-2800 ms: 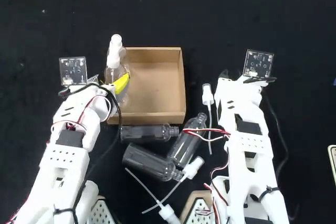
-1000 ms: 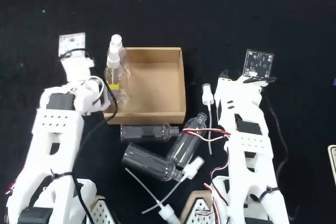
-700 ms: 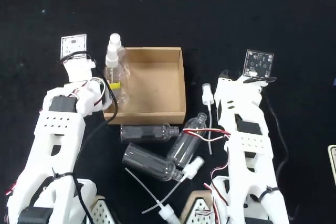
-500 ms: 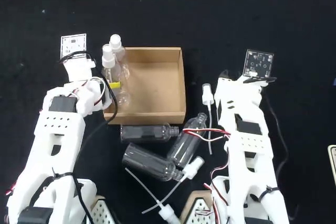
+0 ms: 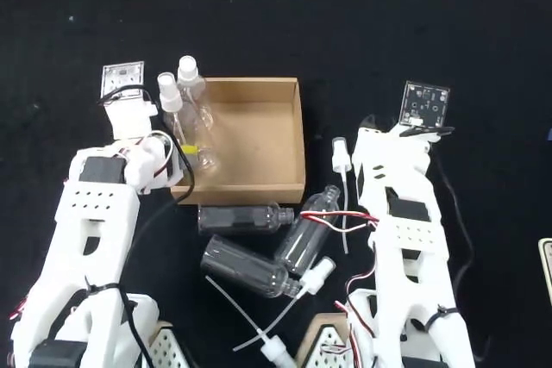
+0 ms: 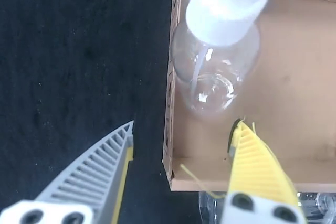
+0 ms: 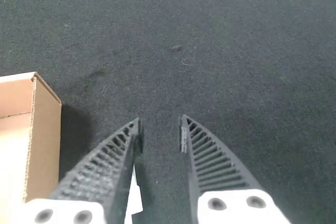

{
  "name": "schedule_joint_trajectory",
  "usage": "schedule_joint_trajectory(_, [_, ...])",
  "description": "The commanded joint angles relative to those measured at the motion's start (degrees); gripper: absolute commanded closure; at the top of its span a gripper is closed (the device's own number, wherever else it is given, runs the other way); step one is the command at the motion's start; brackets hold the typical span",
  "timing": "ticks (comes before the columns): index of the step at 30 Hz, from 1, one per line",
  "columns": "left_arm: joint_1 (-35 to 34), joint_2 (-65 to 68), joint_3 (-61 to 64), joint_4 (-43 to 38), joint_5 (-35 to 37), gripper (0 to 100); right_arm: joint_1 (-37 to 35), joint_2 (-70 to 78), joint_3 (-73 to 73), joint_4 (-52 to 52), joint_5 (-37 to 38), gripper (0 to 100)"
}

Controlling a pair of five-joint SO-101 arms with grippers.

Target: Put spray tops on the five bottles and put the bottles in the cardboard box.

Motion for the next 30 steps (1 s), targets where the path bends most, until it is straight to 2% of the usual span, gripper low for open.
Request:
schedule_joint_trajectory(1, [0.4, -0.7, -4.7, 0.3, -0.5, 72, -0.3, 0.3, -0.6, -1.7, 0.5, 89.7])
schedule_joint_trajectory(8, [-0.7, -0.7, -11.6, 6.7, -0.5, 72, -0.3, 0.3, -0.6, -1.7, 0.5, 89.7])
schedule_joint_trajectory(11, [-0.5, -0.2, -11.0, 6.4, -0.4, 72, -0.3, 0.3, -0.7, -1.7, 0.5, 89.7])
schedule_joint_trajectory(19, [1.5, -0.6, -4.7, -2.5, 0.0, 72, -0.3, 0.3, -0.6, -1.7, 0.5, 89.7])
schedule_joint_trajectory(30, [1.8, -0.6, 0.2, -8.8, 0.0, 72, -0.3, 0.3, -0.7, -1.7, 0.5, 89.7])
